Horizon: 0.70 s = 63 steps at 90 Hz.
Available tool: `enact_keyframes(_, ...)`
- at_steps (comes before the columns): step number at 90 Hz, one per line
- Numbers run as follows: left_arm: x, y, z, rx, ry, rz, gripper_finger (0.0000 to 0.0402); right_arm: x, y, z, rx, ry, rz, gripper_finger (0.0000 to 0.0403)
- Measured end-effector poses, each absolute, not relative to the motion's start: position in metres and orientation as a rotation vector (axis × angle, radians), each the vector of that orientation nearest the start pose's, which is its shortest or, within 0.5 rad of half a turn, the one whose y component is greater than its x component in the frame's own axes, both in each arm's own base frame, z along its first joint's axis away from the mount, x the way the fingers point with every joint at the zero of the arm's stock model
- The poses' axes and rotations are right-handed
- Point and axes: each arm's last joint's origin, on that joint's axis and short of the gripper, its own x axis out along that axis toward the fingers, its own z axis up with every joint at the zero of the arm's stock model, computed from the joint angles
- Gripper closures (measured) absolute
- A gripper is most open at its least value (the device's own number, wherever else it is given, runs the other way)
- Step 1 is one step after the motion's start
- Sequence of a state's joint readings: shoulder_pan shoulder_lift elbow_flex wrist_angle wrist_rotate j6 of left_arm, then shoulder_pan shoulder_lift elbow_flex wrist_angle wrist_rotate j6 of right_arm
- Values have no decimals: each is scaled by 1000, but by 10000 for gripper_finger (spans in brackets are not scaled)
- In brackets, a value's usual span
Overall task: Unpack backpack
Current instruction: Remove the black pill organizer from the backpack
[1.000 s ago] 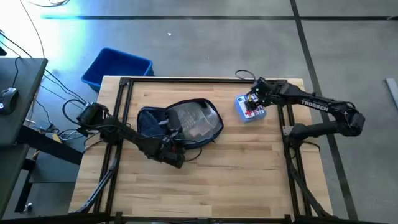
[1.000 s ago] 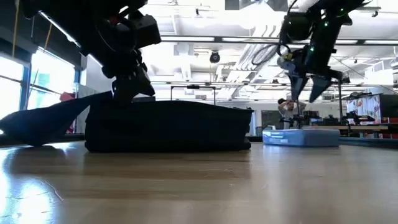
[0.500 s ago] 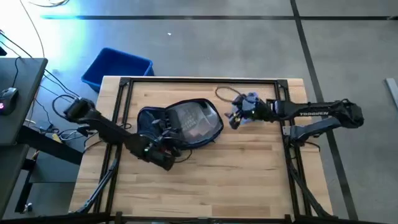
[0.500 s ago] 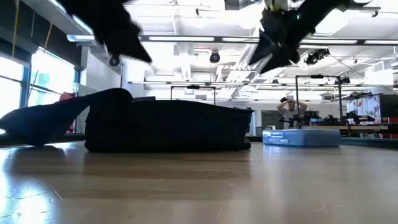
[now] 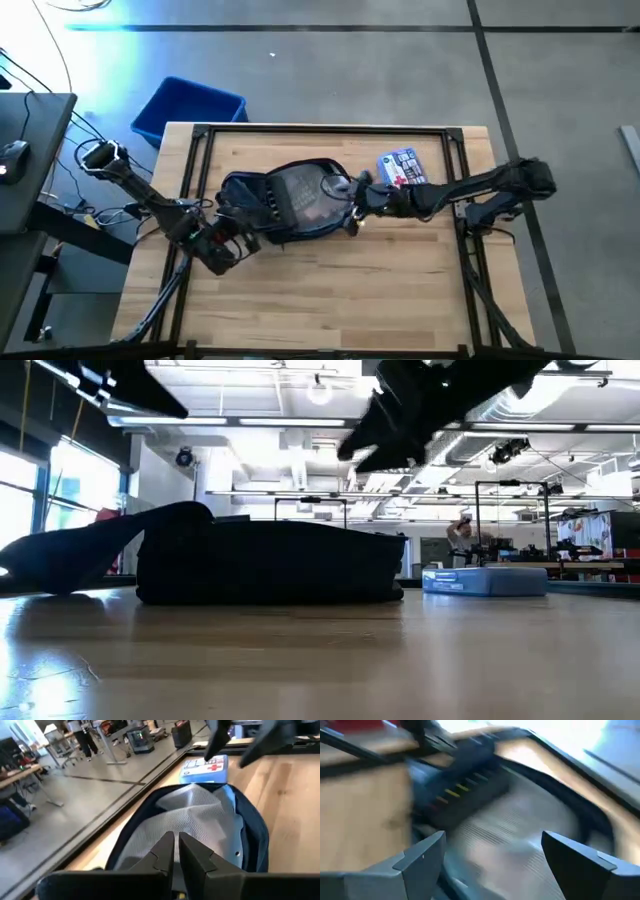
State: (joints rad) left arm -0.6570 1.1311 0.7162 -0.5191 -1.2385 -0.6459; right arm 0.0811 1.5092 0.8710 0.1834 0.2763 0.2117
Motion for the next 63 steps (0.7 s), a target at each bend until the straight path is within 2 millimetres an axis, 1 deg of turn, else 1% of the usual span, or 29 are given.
enact_keyframes(8, 173, -98, 230, 149, 347, 675, 395, 338, 27, 226, 125, 355, -118, 89)
enact_keyframes(16, 173, -96, 228, 154, 352, 685, 395, 356, 37, 221, 78, 329, -56, 89)
enact_keyframes(31, 173, -95, 228, 148, 359, 684, 395, 397, 58, 205, 6, 388, -2, 89)
enact_keyframes(41, 174, -95, 228, 100, 348, 686, 395, 426, 68, 195, -10, 457, 13, 89)
enact_keyframes(47, 174, -95, 228, 88, 344, 688, 395, 442, 71, 192, -15, 511, 6, 89)
enact_keyframes(51, 173, -95, 228, 88, 348, 686, 395, 451, 68, 193, -17, 545, -24, 89)
enact_keyframes(57, 173, -95, 228, 90, 352, 684, 395, 463, 62, 196, -8, 592, -125, 89)
enact_keyframes(63, 173, -96, 227, 81, 368, 667, 395, 469, 52, 197, 16, 651, -226, 89)
